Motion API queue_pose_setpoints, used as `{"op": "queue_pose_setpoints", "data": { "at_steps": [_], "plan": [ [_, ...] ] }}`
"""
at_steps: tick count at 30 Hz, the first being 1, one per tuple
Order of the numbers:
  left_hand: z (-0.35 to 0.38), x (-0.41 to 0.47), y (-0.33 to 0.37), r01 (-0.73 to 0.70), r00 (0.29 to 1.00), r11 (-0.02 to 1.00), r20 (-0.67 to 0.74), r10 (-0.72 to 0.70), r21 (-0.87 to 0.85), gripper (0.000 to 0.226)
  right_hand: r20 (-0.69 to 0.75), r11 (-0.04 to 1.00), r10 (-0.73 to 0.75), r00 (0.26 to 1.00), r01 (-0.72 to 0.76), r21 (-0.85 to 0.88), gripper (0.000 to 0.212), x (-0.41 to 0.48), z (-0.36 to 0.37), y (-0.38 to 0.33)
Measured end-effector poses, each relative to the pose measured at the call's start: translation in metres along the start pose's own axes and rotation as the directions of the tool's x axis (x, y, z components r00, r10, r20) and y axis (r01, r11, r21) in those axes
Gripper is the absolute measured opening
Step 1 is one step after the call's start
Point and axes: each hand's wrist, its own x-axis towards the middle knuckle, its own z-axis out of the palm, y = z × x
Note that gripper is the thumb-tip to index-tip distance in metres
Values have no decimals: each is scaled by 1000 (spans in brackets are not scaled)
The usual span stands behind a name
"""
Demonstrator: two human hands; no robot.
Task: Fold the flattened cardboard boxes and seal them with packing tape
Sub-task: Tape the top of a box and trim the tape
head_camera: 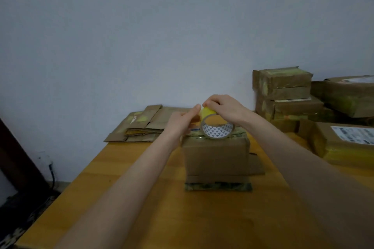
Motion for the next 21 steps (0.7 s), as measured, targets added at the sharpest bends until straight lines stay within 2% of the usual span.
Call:
{"op": "queue_pose_setpoints", "data": {
  "at_steps": [4, 7, 10, 12, 15, 18, 21],
  "plan": [
    [4, -2, 7, -47, 993, 998, -111, 43, -31, 29, -16, 994, 17, 1000, -18, -105, 31, 3, 5, -4],
    [1, -3, 6, -19, 995, 999, -103, 14, -50, 18, 10, 997, 32, 999, -31, -75, 34, 1, 6, -4],
    [-5, -4, 7, 22, 995, 998, -92, -28, -63, 15, 96, 1000, 20, 995, -22, 20, 52, -4, 0, -1],
    [-9, -3, 5, 44, 993, 993, -107, -56, -109, 14, 91, 999, 34, 995, -35, 13, 62, -7, -2, 5],
    [-15, 0, -5, 90, 986, 983, -128, -112, -163, 12, 32, 995, 84, 996, -85, 51, 52, -9, 2, 17],
    [-22, 3, -11, 77, 978, 984, -178, -106, -160, 8, 4, 995, 38, 999, -38, 95, 45, -7, 5, 20],
    [-29, 4, -16, 74, 973, 985, -207, -105, -154, 9, 1, 999, 8, 1000, -8, 45, 46, -1, 1, 19]
  ]
}}
